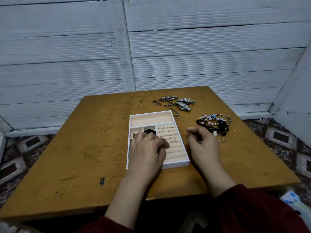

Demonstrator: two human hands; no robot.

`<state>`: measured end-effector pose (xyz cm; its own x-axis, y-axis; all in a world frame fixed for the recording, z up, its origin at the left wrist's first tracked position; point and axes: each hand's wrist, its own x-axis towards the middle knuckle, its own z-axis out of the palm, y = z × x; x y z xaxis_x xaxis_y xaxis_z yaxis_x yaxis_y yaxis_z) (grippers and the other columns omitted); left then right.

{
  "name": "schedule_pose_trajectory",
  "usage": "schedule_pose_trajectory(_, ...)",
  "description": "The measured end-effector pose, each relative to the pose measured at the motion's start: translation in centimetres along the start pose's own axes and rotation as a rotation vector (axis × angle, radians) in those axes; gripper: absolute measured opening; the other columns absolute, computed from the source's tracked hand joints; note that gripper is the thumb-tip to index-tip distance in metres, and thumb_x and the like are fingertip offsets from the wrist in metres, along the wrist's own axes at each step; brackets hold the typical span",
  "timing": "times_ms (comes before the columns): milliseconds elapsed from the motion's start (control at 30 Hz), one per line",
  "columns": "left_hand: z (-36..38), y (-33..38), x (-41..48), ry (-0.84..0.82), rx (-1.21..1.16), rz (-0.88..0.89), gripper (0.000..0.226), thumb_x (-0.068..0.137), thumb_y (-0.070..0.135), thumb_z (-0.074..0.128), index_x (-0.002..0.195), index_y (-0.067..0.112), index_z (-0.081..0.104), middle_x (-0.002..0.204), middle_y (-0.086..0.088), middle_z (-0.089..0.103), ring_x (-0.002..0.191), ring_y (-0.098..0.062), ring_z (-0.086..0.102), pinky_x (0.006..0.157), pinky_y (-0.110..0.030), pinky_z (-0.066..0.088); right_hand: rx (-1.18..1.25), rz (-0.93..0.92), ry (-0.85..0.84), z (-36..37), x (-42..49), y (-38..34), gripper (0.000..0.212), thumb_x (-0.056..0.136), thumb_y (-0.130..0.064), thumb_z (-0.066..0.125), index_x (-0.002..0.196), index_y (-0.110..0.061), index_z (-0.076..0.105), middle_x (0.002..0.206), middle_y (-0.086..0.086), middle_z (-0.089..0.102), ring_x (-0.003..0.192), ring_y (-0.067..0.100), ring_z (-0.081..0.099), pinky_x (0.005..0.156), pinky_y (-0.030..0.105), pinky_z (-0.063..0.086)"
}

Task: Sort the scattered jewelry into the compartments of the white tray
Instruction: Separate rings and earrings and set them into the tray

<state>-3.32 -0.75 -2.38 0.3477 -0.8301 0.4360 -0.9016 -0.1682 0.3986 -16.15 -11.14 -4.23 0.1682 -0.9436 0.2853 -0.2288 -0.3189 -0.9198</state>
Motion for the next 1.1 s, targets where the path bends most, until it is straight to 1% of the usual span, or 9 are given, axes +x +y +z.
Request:
schedule_pose_trajectory(200, 0.2, -0.3, -0.1, 0.109, -0.095, 0.001, 0.014, 0.081, 0.02, 0.061, 0.088, 0.028, 0.071, 0.086, 0.011, 0.064, 0.089, -0.017, 0.046, 0.071, -0.023, 0.023, -0.023, -0.003, 0.002, -0.1, -0.1, -0.2, 0.023, 0.086, -0.006, 0.057, 0.093, -0.025, 0.066, 0.086, -0.003, 0.067, 0.083, 0.013, 0.063, 0.071, 0.027, 0.051)
schedule_pose_trajectory(367, -0.1, -0.1, 0.1, 0.2, -0.132, 0.014, 0.017, 0.08, 0.022, 0.058, 0.091, 0.025, 0.071, 0.087, 0.011, 0.065, 0.089, -0.018, 0.054, 0.072, -0.02, 0.028, 0.023, -0.001, 0.019, 0.0, -0.2, -0.2, 0.026, 0.085, -0.003, 0.056, 0.093, -0.025, 0.066, 0.089, -0.009, 0.067, 0.085, 0.008, 0.063, 0.072, 0.022, 0.05)
schedule_pose_trajectory(467, -0.2, 0.0, 0.2, 0.21, -0.164, 0.019, 0.016, 0.081, 0.021, 0.059, 0.091, 0.024, 0.071, 0.089, 0.011, 0.065, 0.089, -0.016, 0.055, 0.074, -0.02, 0.031, 0.016, -0.023, 0.021, 0.0, -0.2, -0.4, 0.027, 0.084, -0.003, 0.055, 0.093, -0.026, 0.066, 0.09, -0.008, 0.067, 0.086, 0.009, 0.063, 0.073, 0.023, 0.051)
schedule_pose_trajectory(533, -0.2, 0.1, 0.3, 0.221, -0.193, 0.025, 0.016, 0.081, 0.022, 0.058, 0.091, 0.024, 0.07, 0.09, 0.011, 0.066, 0.089, -0.015, 0.056, 0.077, -0.023, 0.038, -0.015, -0.061, 0.002, 0.2, -0.3, -0.7, 0.026, 0.084, -0.004, 0.056, 0.092, -0.027, 0.065, 0.091, -0.007, 0.067, 0.087, 0.01, 0.063, 0.074, 0.028, 0.054)
schedule_pose_trajectory(633, -0.4, 0.3, 1.0, 0.23, -0.26, 0.03, 0.02, 0.083, 0.025, 0.054, 0.093, 0.023, 0.07, 0.09, 0.01, 0.066, 0.088, -0.015, 0.057, 0.078, -0.036, 0.049, -0.057, -0.137, -0.032, 0.7, -0.1, -1.6, 0.022, 0.083, -0.01, 0.057, 0.091, -0.03, 0.064, 0.091, -0.006, 0.066, 0.087, 0.013, 0.062, 0.077, 0.038, 0.054)
schedule_pose_trajectory(700, -0.7, 0.3, 1.7, 0.237, -0.301, 0.03, 0.02, 0.083, 0.024, 0.054, 0.094, 0.022, 0.07, 0.089, 0.009, 0.066, 0.087, -0.016, 0.058, 0.077, -0.041, 0.05, -0.058, -0.158, -0.056, 1.2, 0.4, -2.4, 0.02, 0.082, -0.013, 0.057, 0.092, -0.029, 0.065, 0.091, -0.007, 0.066, 0.085, 0.014, 0.062, 0.077, 0.04, 0.054)
schedule_pose_trajectory(833, -1.6, 0.0, 3.6, 0.267, -0.398, -0.002, 0.016, 0.082, 0.019, 0.057, 0.093, 0.024, 0.069, 0.09, 0.01, 0.065, 0.081, -0.013, 0.06, 0.075, -0.041, 0.052, -0.043, -0.185, -0.095, 2.6, 2.3, -4.9, 0.019, 0.082, -0.014, 0.058, 0.09, -0.029, 0.065, 0.09, -0.009, 0.065, 0.086, 0.013, 0.061, 0.079, 0.039, 0.053)
schedule_pose_trajectory(967, -2.3, -1.4, 6.3, 0.298, -0.468, -0.061, 0.016, 0.081, 0.021, 0.058, 0.088, 0.035, 0.064, 0.092, 0.01, 0.066, 0.079, -0.01, 0.063, 0.074, -0.039, 0.054, -0.045, -0.224, -0.162, 4.9, 4.4, -6.9, 0.021, 0.082, -0.01, 0.058, 0.086, -0.03, 0.063, 0.092, -0.008, 0.067, 0.087, 0.013, 0.061, 0.082, 0.036, 0.052)
schedule_pose_trajectory(1100, -2.7, -4.0, 9.0, 0.317, -0.476, -0.113, 0.015, 0.081, 0.021, 0.058, 0.089, 0.032, 0.066, 0.092, 0.008, 0.068, 0.075, -0.009, 0.063, 0.073, -0.035, 0.055, -0.083, -0.254, -0.227, 7.7, 6.7, -7.9, 0.019, 0.081, -0.012, 0.058, 0.082, -0.031, 0.061, 0.088, -0.006, 0.068, 0.082, 0.018, 0.062, 0.078, 0.039, 0.053)
